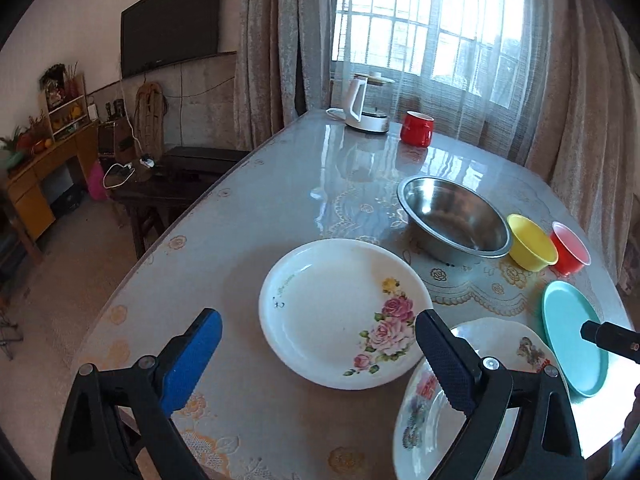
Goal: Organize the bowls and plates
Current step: 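Move the left tool to the small rose-print white plate, then grasp the rose-print plate rim with the left tool and lift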
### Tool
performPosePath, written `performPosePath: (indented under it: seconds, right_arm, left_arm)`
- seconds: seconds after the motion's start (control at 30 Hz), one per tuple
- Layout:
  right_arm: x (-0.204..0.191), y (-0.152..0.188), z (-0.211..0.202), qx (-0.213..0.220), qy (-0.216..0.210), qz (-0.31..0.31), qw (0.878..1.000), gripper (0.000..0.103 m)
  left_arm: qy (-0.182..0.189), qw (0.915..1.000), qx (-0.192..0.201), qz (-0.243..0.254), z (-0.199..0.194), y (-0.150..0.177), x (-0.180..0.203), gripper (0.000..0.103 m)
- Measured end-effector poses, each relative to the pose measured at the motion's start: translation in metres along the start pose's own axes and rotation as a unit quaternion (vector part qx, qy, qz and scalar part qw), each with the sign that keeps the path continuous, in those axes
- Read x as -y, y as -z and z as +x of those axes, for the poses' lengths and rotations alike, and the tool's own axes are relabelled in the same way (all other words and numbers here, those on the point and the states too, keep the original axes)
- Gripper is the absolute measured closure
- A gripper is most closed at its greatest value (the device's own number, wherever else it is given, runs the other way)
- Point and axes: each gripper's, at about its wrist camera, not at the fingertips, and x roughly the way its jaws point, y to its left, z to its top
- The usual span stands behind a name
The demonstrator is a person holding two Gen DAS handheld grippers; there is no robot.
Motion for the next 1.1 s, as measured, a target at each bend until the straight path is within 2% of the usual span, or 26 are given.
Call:
performPosePath:
  seconds: [0.1, 0.13, 0.2, 0.27, 0.33, 0.37, 0.4, 0.47, 0.63, 0.73, 0.83, 0.87, 0.97, 1.03, 1.1]
  right_arm:
    - [-0.015, -0.010, 0.031, -0.037, -0.038, 0.013, 0.999, 0.036]
    - [-0.020, -0.013, 0.040, -0.045, -0.043, 0.017, 0.998, 0.036]
    - [-0.027, -0.021, 0.058, -0.054, -0.043, 0.019, 0.997, 0.036]
    - [-0.031, -0.030, 0.077, -0.062, -0.043, 0.027, 0.997, 0.036]
    - [-0.031, -0.038, 0.095, -0.075, -0.040, 0.032, 0.996, 0.037]
    - [-0.031, -0.042, 0.103, -0.080, -0.034, 0.035, 0.996, 0.042]
    - [-0.029, -0.045, 0.111, -0.088, -0.030, 0.041, 0.995, 0.053]
    - [-0.026, -0.051, 0.128, -0.104, -0.026, 0.055, 0.993, 0.060]
    - [-0.024, -0.056, 0.162, -0.127, 0.001, 0.064, 0.990, 0.063]
    - [-0.023, -0.057, 0.177, -0.140, 0.012, 0.064, 0.988, 0.065]
    - [-0.022, -0.059, 0.189, -0.151, 0.021, 0.062, 0.986, 0.067]
    - [-0.022, -0.059, 0.192, -0.155, 0.025, 0.061, 0.986, 0.069]
    - [-0.022, -0.058, 0.199, -0.161, 0.026, 0.054, 0.985, 0.076]
    - [-0.027, -0.058, 0.202, -0.162, 0.029, 0.043, 0.985, 0.080]
    - [-0.033, -0.059, 0.205, -0.161, 0.041, 0.029, 0.986, 0.082]
  left_arm:
    - [0.000, 0.9997, -0.006, -0.022, 0.002, 0.005, -0.025, 0.011]
    - [0.005, 0.9995, -0.013, -0.029, 0.005, 0.008, -0.030, 0.015]
    - [0.008, 0.9987, -0.022, -0.044, 0.011, 0.012, -0.041, 0.022]
    - [0.012, 0.9981, -0.031, -0.052, 0.018, 0.014, -0.049, 0.036]
    - [0.017, 0.9971, -0.038, -0.063, 0.024, 0.015, -0.054, 0.042]
    - [0.017, 0.9968, -0.041, -0.067, 0.027, 0.016, -0.056, 0.045]
    - [0.016, 0.9965, -0.044, -0.069, 0.030, 0.016, -0.057, 0.046]
    - [0.024, 0.9956, -0.047, -0.077, 0.034, 0.016, -0.060, 0.046]
    - [0.034, 0.9922, -0.062, -0.102, 0.049, 0.014, -0.069, 0.046]
    - [0.039, 0.9920, -0.066, -0.100, 0.057, 0.013, -0.067, 0.046]
    - [0.056, 0.9909, -0.078, -0.094, 0.067, 0.013, -0.063, 0.056]
    - [0.063, 0.9901, -0.082, -0.095, 0.070, 0.012, -0.062, 0.062]
    - [0.083, 0.9880, -0.093, -0.092, 0.080, 0.014, -0.055, 0.071]
    - [0.089, 0.9891, -0.087, -0.079, 0.082, 0.014, -0.046, 0.078]
    - [0.078, 0.9905, -0.086, -0.074, 0.082, 0.014, -0.041, 0.076]
